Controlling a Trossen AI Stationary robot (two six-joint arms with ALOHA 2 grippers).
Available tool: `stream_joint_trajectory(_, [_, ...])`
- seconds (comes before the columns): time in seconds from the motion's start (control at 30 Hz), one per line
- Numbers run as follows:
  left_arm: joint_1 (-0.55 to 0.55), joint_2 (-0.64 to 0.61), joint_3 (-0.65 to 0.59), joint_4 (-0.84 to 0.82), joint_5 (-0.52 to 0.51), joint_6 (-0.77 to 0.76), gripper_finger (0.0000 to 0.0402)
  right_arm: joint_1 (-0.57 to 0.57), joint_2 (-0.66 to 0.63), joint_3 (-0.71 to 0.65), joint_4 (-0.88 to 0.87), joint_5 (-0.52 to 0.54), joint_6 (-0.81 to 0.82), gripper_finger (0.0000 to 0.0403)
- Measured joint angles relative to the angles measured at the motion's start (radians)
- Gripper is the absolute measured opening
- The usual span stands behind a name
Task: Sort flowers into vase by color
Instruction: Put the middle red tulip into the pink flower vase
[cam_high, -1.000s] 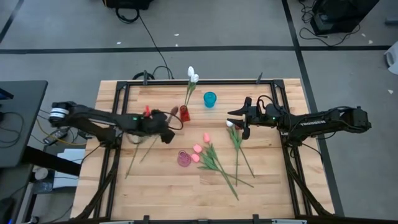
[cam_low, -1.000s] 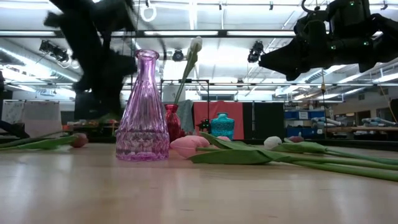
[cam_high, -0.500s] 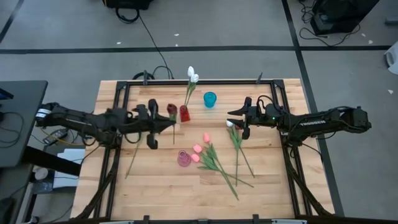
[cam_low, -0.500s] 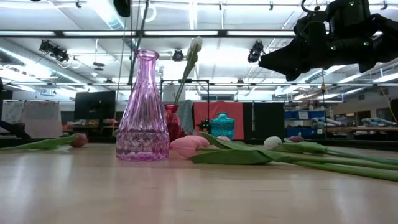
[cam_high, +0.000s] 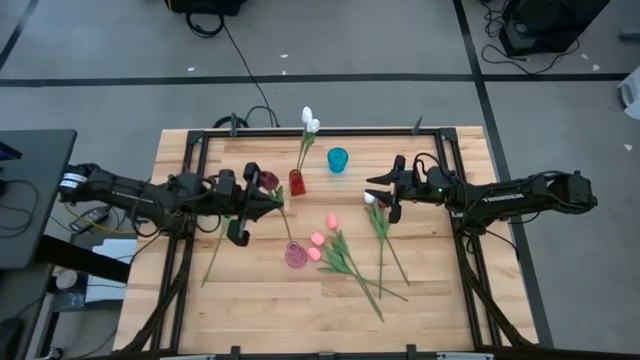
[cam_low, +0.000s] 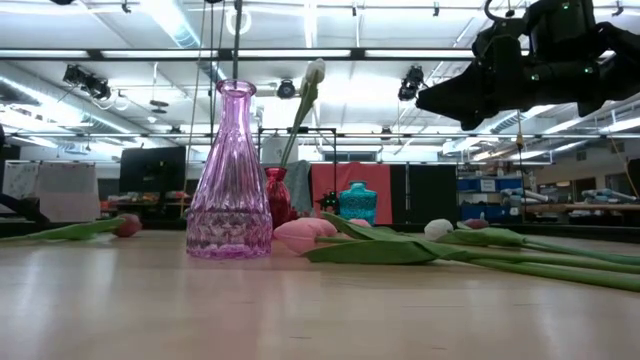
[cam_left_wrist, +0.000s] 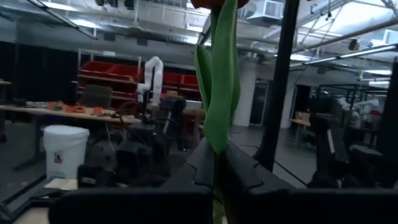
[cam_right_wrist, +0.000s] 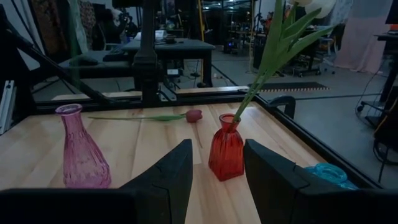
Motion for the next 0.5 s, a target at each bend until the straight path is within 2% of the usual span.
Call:
stream_joint_trajectory(0.33, [-0.017, 0.107, 0.000, 0.009, 0.005, -0.022, 0.0014, 0.000, 0.000, 0.000, -0.001, 0.000, 0.001, 0.0154])
stream_joint_trajectory(0.5, [-0.031, 0.141, 0.000, -0.104, -0.005, -0.016, 0.0031, 0.001, 0.000, 0.000, -0.001, -0.008, 0.000, 0.0154])
